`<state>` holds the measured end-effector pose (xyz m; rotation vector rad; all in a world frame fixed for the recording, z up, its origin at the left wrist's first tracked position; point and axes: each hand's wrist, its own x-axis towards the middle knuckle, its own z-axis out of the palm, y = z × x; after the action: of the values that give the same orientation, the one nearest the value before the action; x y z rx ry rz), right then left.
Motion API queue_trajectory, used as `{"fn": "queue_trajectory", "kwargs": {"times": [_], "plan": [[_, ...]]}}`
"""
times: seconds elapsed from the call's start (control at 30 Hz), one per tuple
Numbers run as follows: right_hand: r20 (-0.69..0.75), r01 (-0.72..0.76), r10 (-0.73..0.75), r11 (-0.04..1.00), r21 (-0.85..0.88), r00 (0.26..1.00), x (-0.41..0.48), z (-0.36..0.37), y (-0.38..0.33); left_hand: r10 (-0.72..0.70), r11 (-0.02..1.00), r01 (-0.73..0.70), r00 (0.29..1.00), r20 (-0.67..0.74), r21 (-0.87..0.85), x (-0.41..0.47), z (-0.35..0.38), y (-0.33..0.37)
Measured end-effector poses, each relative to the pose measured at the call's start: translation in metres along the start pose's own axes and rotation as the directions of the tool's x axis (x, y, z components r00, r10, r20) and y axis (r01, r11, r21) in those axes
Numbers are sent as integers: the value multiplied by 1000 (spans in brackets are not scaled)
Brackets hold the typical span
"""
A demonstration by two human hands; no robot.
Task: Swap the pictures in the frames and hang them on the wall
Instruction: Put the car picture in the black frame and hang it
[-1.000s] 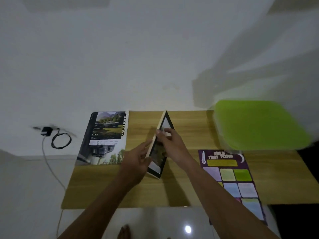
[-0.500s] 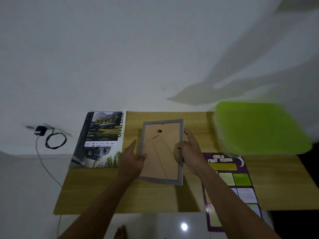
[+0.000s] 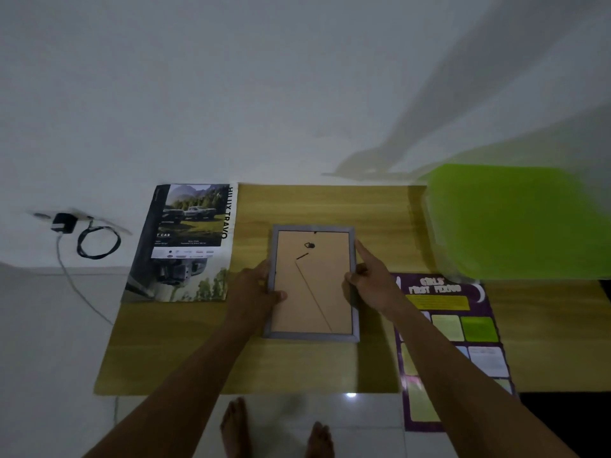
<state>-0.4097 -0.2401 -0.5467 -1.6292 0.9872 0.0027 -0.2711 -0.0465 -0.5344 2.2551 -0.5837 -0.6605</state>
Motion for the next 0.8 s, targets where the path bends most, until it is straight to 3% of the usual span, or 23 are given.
{"fn": "queue_trajectory", "kwargs": {"times": [0.13, 0.27, 0.4, 0.57, 0.67, 0.8], "plan": [[-10, 5, -7, 990, -142, 1000, 13, 6, 8, -11, 986, 10, 1000, 2, 169, 9, 11, -5], [-67, 7, -26, 964, -267, 997, 21, 12, 11, -15, 976, 13, 1000, 6, 219, 14, 17, -7], [-84, 49, -104, 867, -495, 991, 8, 13, -1, -21, 965, 17, 1000, 11, 261, 18, 19, -10], [-45, 143, -221, 758, -636, 974, -8, 17, 0, 130, 927, -126, 991, 13, 352, 5, 14, -16], [7, 227, -298, 710, -667, 954, -13, 21, 2, 258, 867, -278, 960, 106, 414, -16, 12, -32], [70, 264, -301, 673, -691, 951, -17, 27, 4, 102, 821, -261, 942, 321, 508, -31, 16, -50]]}}
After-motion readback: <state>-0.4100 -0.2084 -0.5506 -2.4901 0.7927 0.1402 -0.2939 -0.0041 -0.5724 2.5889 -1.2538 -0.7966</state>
